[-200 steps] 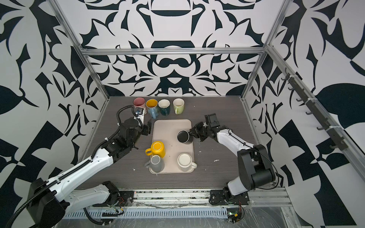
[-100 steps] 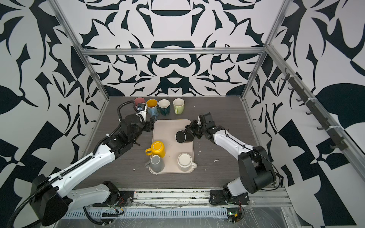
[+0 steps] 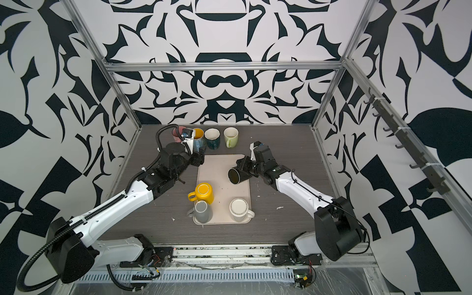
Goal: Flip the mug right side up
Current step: 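Lift and rotate the black mug upright with the right gripper while the left gripper approaches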
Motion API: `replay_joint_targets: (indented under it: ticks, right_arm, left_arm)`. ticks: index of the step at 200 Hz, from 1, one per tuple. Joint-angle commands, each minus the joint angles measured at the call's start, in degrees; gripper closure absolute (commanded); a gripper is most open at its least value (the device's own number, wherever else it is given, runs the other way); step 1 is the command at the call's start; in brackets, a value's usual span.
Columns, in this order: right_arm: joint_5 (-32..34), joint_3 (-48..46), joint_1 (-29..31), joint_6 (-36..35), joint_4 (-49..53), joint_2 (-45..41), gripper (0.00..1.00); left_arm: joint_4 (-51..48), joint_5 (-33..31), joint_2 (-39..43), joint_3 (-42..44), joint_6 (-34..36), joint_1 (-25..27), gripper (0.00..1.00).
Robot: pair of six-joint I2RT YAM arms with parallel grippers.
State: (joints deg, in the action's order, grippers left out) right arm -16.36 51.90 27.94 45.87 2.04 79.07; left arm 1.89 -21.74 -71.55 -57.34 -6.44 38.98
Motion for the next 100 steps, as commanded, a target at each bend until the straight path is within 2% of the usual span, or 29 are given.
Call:
replay_joint_targets:
  ticks: [1,48,100]
  right_arm:
    - [3.99,1.29,2.23,-7.35,-6.55,-4.21,1.00]
    - [12.17,1.12,8.02,-18.11,-6.70,-7.10,1.00]
    - [23.99,1.52,13.91,-32.10,-5.21,-9.63,1.00]
  left_arm:
    - [1.54,2.83,-0.80,-2.96,-0.46,-0.05,0.29]
    - [-3.70,8.27,-3.66,-9.12,0.54,-1.00,0.34]
    - [-10.13,26.81,-4.99,-16.31,-3.62,-8.10,0.34]
